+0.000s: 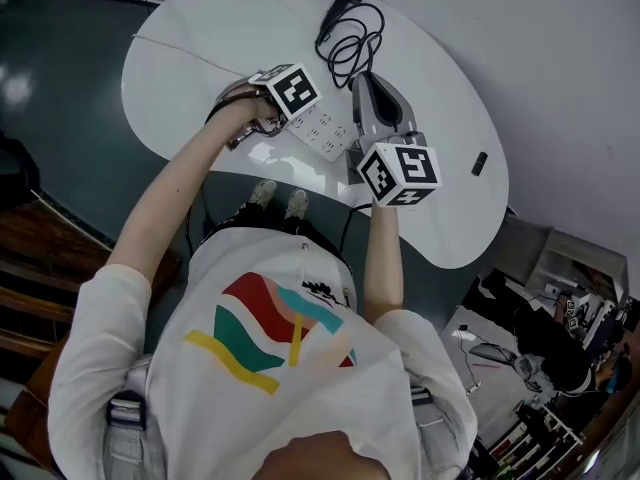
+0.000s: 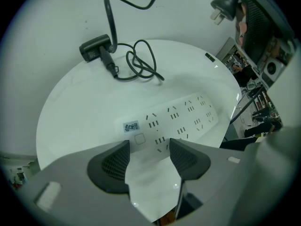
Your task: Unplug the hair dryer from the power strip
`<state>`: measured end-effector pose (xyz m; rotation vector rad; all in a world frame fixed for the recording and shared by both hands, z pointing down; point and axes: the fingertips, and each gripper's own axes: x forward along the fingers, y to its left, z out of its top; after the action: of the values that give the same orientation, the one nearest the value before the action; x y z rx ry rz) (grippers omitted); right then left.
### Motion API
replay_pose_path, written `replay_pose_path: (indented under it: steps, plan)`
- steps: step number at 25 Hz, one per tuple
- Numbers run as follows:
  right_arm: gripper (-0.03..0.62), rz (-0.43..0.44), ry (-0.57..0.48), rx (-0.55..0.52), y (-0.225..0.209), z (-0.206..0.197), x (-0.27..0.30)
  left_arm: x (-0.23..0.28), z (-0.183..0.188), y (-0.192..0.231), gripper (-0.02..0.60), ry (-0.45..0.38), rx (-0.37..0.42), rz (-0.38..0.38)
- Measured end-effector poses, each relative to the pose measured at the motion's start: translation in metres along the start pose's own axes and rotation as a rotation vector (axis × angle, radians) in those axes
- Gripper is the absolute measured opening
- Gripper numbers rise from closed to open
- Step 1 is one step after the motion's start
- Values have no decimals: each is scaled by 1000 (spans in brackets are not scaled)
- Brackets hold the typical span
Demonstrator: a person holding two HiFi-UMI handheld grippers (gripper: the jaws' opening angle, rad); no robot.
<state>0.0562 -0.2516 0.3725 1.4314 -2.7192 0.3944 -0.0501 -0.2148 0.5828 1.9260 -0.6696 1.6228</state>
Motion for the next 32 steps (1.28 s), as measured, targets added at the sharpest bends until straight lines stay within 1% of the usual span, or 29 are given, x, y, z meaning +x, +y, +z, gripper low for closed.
replay_pose_path:
  steps: [2,6,11,14,19,22,27,32]
  plan:
    - [32,-13,10,-3,-5,-2,-3,1,2,0,258,-12,2,-1]
    - [32,-52,50,-16,-17,-16,-11,1,-1,2,258,-4,-1,4]
    - [31,-114,130,-58,-36,-42,-27,0,-2,2,258,3,-2,5]
    - [31,-151,179,-65,-47,-61,-35,1,-2,3,258,6,-1,7]
    - [31,-189,240,-30,-62,-93,-46,3,-2,2,258,5,-3,-4]
    - [31,-206,275,-7,-68,-110,-52,3,-2,5,258,6,-11,13]
    - [31,-236,306,64,-78,-136,-61,7,0,-4,258,-10,-10,-36]
    - [31,-249,348,94,-84,-153,-65,5,1,-2,258,-16,-13,-28]
